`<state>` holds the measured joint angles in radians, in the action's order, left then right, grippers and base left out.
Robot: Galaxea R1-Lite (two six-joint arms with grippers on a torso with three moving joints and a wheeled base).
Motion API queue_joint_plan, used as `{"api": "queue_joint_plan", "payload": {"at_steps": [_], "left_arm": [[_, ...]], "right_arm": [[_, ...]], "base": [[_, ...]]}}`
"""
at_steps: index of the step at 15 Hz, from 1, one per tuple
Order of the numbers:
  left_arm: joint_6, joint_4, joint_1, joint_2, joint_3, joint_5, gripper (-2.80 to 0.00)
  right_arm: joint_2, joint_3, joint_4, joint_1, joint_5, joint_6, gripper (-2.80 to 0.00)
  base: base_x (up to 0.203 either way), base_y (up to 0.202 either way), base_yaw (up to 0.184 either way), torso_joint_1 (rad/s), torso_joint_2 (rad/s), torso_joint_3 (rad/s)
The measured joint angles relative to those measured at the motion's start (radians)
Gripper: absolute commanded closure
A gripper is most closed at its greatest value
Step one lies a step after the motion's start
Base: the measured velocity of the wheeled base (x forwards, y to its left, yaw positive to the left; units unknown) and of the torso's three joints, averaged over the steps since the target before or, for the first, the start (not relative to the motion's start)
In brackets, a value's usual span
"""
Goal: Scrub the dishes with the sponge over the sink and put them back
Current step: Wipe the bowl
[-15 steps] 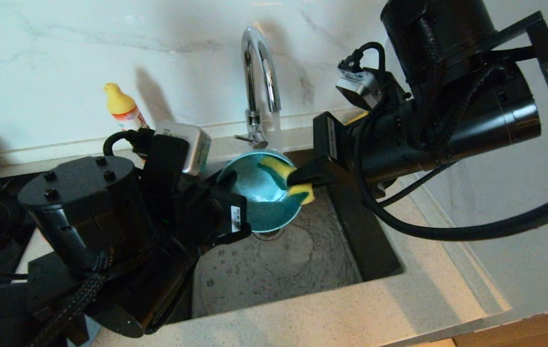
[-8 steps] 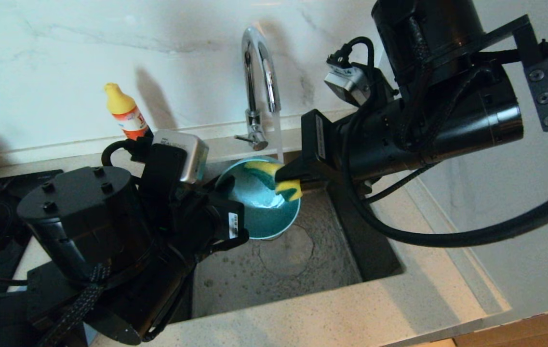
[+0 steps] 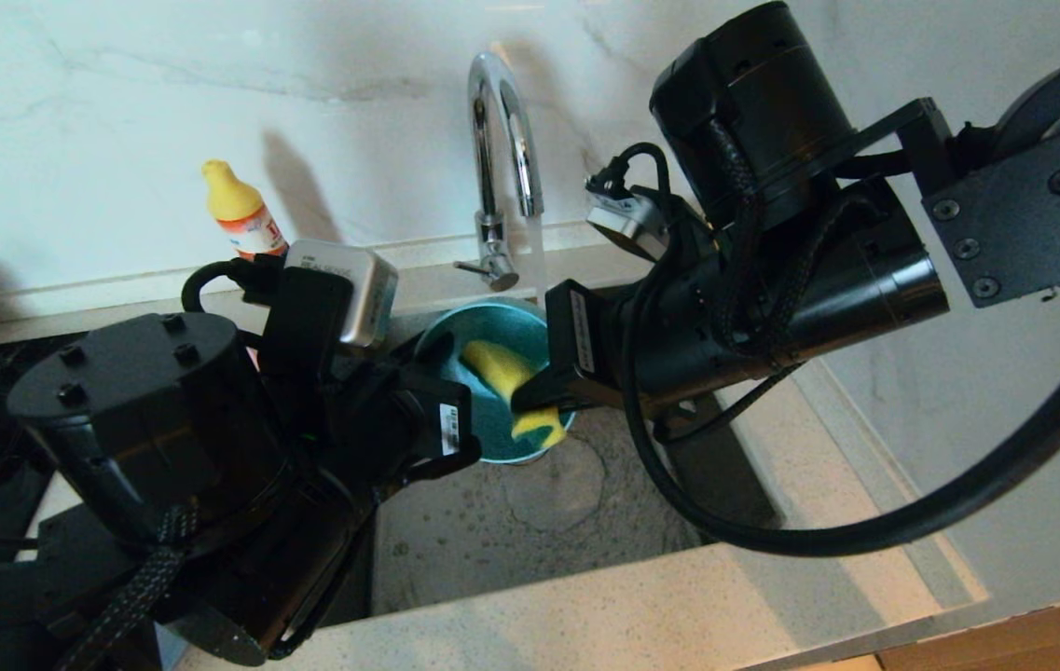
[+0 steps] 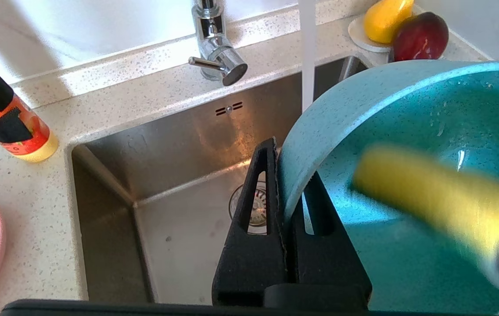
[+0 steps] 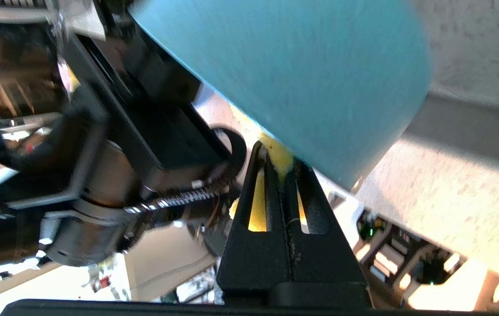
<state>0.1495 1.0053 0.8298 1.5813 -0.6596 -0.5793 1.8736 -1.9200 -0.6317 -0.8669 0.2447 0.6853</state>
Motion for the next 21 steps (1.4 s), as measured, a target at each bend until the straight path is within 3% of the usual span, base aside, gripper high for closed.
{"api": "queue_joint_plan", "payload": {"at_steps": [7,15,21], "left_arm": [[0.0,-0.001,0.0,-0.005,0.0,-0.001,0.0],[-0.001,0.0,0.0,-0.01,0.008,-0.003,0.0],[0.0,-0.007,0.0,-0.018,0.008,-0.003,0.0]], "right_arm": [[-0.023,0.018,-0.087,-0.004,0.001,0.03,0.0],[-0.076,-0.002,-0.089,0.103,0.049,0.03,0.0],[-0.109,-0.007,-0.081,0.127,0.049,0.029,0.0]], "base": [[0.0,0.0,0.0,0.0,0.0,0.0],[0.0,0.0,0.0,0.0,0.0,0.0],[0.0,0.0,0.0,0.0,0.0,0.0]]}}
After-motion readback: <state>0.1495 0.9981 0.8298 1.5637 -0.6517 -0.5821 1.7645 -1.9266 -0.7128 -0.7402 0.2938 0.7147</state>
